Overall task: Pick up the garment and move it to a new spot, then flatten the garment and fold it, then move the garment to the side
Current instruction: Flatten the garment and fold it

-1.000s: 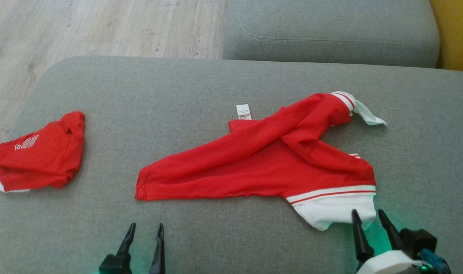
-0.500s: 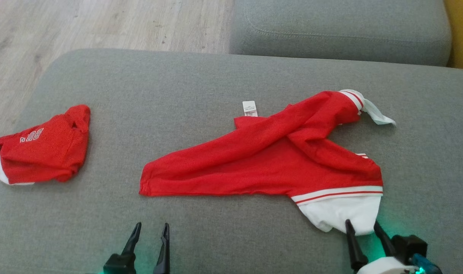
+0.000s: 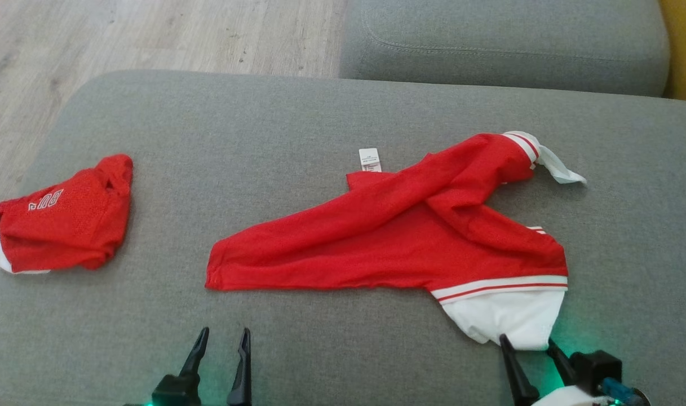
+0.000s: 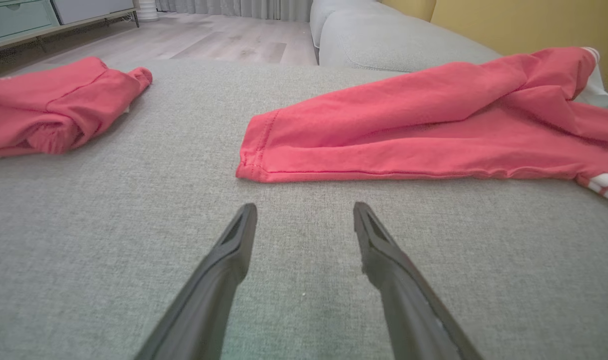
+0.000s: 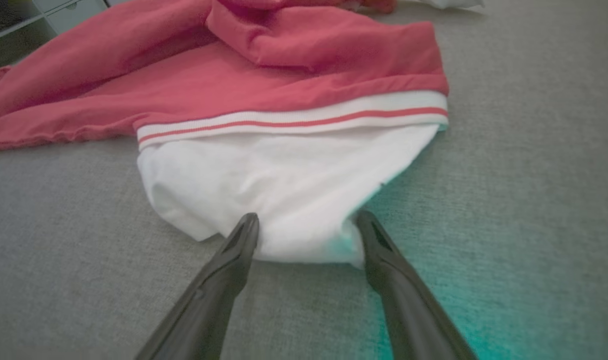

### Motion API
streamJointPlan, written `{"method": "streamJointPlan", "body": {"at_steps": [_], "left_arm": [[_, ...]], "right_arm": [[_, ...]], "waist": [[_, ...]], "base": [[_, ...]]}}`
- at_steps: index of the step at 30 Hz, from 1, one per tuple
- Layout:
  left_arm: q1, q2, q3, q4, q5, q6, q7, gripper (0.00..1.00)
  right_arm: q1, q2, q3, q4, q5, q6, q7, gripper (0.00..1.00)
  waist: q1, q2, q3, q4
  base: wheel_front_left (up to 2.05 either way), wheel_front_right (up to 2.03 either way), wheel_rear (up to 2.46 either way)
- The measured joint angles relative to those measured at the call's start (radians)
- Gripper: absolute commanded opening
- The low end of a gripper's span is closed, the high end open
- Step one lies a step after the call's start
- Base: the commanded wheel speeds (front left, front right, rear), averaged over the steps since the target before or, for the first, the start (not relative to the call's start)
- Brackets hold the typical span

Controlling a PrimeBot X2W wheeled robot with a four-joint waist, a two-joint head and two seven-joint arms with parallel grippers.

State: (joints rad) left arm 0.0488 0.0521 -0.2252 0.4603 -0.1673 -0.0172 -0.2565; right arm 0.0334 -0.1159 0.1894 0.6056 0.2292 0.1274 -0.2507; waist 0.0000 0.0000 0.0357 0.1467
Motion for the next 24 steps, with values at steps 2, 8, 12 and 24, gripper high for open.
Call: {"method": "streamJointPlan", "body": {"at_steps": [2,8,12,24], "left_arm": [[0.0,0.0,0.0,-0.008,0.0,0.001,0.0,1.0],[0.0,0.0,0.0,-0.016,0.0,0.001,0.0,1.0],[0.0,0.0,-0.001,-0.023,0.0,0.001,0.0,1.0],[0.003,0.0,-0.002,-0.036,0.002,0.008,0.0,1.0]], "right_arm": [[0.002,-0.03,0.046,-0.009,0.01,0.0,0.0,1.0],[0.007,-0.076,0.1,-0.031,0.015,0.0,0.0,1.0],[0.019,-0.087,0.106,-0.039,-0.004,0.0,0.0,1.0],[0.023,-0.085,0.062,-0.073,-0.077,0.0,0.0,0.0]], "waist": [[0.0,0.0,-0.002,-0.002],[0.0,0.0,-0.004,-0.008],[0.0,0.0,-0.006,-0.01],[0.0,0.0,-0.011,-0.008]], "base": [[0.0,0.0,0.0],[0.0,0.0,0.0],[0.0,0.0,0.0],[0.0,0.0,0.0]]}}
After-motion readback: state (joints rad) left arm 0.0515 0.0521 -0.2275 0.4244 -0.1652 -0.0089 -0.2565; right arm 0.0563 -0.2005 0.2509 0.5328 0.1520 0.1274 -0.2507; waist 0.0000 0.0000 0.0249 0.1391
